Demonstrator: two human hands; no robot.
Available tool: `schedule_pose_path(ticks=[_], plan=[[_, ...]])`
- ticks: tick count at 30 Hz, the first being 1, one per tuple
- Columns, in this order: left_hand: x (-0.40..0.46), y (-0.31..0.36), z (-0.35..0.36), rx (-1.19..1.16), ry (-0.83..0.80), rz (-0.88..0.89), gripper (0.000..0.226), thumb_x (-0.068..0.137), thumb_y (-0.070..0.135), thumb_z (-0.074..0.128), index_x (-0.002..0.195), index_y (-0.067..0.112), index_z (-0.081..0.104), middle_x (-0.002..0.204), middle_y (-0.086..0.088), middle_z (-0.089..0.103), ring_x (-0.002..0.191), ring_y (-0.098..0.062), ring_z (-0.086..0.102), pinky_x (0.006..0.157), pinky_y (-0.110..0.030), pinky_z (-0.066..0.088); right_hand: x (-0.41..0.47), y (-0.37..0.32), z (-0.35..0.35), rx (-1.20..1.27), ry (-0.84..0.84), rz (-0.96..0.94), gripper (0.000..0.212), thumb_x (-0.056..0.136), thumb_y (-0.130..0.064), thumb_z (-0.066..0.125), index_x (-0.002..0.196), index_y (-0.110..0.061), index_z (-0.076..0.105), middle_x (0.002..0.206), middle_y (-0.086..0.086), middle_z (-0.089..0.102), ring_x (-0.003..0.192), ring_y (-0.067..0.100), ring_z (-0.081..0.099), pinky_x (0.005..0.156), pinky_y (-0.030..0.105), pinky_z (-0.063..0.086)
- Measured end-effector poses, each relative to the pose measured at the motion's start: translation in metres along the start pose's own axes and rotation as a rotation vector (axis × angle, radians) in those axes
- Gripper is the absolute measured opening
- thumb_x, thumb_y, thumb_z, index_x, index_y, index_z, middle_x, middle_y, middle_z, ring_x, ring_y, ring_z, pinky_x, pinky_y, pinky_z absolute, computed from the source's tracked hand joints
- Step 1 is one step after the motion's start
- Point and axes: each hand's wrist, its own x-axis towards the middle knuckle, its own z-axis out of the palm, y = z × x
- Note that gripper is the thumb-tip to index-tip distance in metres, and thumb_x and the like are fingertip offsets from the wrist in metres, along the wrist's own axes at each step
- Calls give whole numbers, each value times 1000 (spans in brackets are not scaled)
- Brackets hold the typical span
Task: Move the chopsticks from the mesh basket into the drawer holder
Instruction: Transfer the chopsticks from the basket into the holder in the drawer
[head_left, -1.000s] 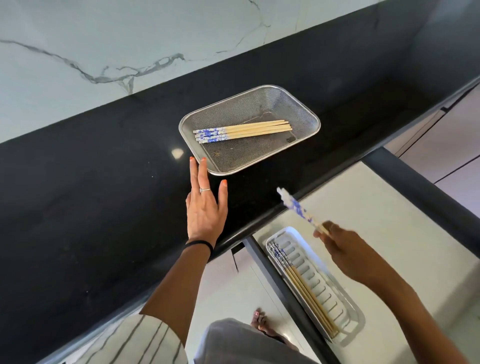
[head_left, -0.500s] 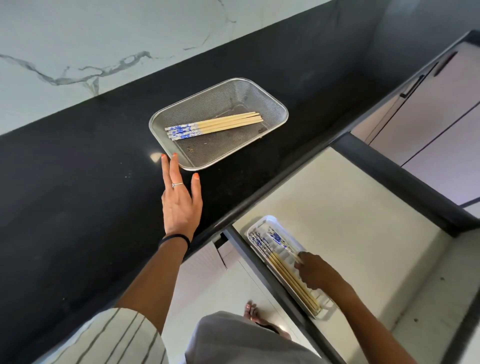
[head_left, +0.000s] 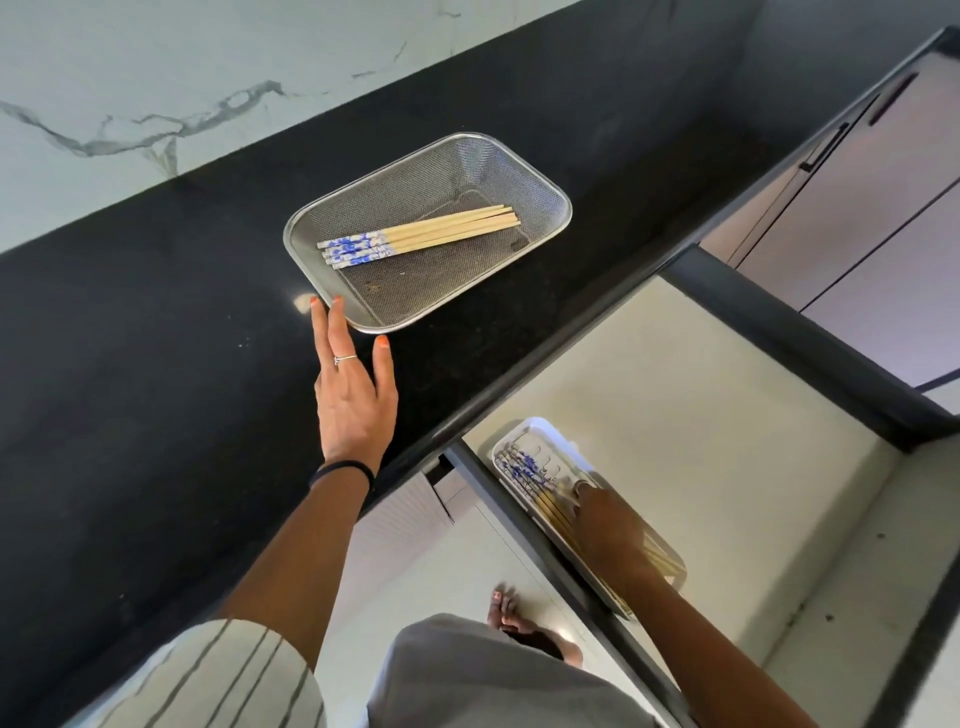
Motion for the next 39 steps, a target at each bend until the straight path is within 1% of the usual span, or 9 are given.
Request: schedule_pose_path(ticks=[4,14,18,24,26,32,34,37,39], plan=[[1,1,1,0,2,-2,59,103,33,39,155,20,14,165,-1,4,123,-37,54,98,-61,44,-3,1,6,-21,51,-35,30,96,-11,42,122,-19,55,112,2,70,100,23,69,84,36,56],[1,2,0,2,1,-16,59,103,35,38,155,23,13,165,2,3,120,-39,56,98,-61,45,-6,9,15,81,129,-61,44,95,-6,46,136,-17,39,127,6,61,107,26,65,89,40,56],[1,2,0,-3,12,-9,59,103,33,39,155,21,14,165,1,3,131,-33,49,101,-59,43,-7,7,19,210,109,-83,42,95,-6,47,136,-16,44,131,8,58,114,25,61,97,39,53],[1,2,1,4,12,-9,59,103,34,38,155,23,12,165,2,2,135,-32,45,104,-60,42,-10,25,27,249,-143,-240,36,96,-9,44,131,-3,51,143,18,45,133,34,40,111,39,32],[1,2,1,7,17,-13,59,103,34,39,155,23,13,165,2,2,139,-31,40,106,-60,40,-8,31,26,242,-201,-304,37,95,-8,45,132,-6,52,146,18,42,137,35,37,114,41,30],[1,2,1,2,24,-4,58,104,33,39,155,23,14,165,1,3,143,-28,35,108,-58,39,6,46,27,138,-225,-540,58,93,-3,51,144,-29,39,160,-8,20,149,15,14,123,32,15],[1,1,1,-4,25,-1,58,104,33,39,155,22,14,165,0,3,143,-27,35,108,-58,38,11,51,30,146,-245,-528,55,94,-7,47,144,-29,37,159,-4,22,148,19,16,123,36,15],[1,2,1,-2,27,-6,58,103,33,39,155,22,15,165,0,3,142,-29,37,107,-59,39,10,59,33,39,-51,-587,40,99,-33,42,134,-51,41,149,-12,42,136,15,40,118,40,28],[1,3,0,0,29,-6,57,103,32,39,155,21,15,165,0,3,141,-29,38,107,-59,40,7,59,34,48,-11,-583,36,100,-38,40,133,-51,42,142,-14,47,127,10,47,115,38,32]])
